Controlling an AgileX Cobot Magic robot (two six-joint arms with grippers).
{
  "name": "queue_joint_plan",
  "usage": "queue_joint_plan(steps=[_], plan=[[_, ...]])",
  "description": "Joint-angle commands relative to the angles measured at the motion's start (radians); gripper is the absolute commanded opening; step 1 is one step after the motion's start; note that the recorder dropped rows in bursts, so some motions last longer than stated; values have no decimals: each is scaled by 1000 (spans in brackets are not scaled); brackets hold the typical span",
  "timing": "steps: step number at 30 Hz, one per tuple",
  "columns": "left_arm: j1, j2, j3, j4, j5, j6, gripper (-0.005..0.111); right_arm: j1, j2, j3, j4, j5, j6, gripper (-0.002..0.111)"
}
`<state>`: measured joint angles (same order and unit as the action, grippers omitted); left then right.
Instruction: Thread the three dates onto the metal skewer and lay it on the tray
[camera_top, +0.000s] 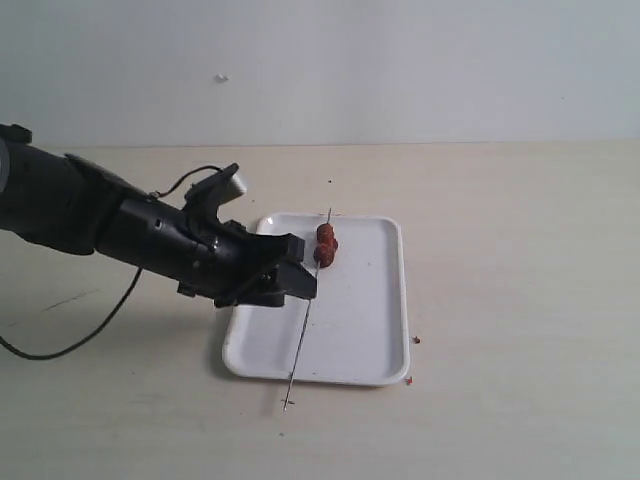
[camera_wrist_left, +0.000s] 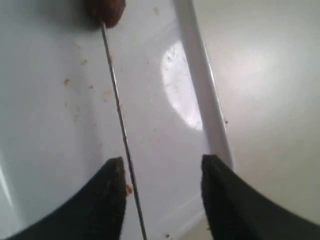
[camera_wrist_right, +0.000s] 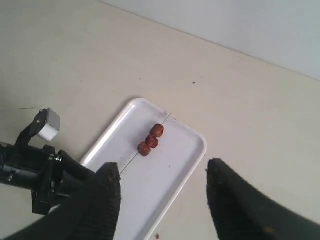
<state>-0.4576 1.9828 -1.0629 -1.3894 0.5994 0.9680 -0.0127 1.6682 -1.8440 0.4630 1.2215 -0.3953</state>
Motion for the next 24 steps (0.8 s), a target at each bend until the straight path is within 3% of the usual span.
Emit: queue_joint_plan(steps=[1,2,5,7,12,16,21,24], plan=[[56,-105,-8,5,5,77,16,2,-38,113,121,0,-102,43],[65,-127,-4,11,5,80,2,2,-45,142,143,0,-137,39],[79,-216,35,14,-38,146,0,2,-93,268,175,0,-162,19],[79,-307,91,-2,-116,208,0,2,-141,369,169,-91,-181,1],[75,-553,290,-181,-265,481,0,2,-321,660,175,-371,-184,0],[75,-767,440,-355,-279,737,0,2,-531,944,273,-639,-266,0],[75,-1113,613,-355,-286,810,0,2,-820,1295,731,-922,-723,0],[75,-1277,685,-355,-330,803,0,2,-947,1423,1003,-1014,-886,0]])
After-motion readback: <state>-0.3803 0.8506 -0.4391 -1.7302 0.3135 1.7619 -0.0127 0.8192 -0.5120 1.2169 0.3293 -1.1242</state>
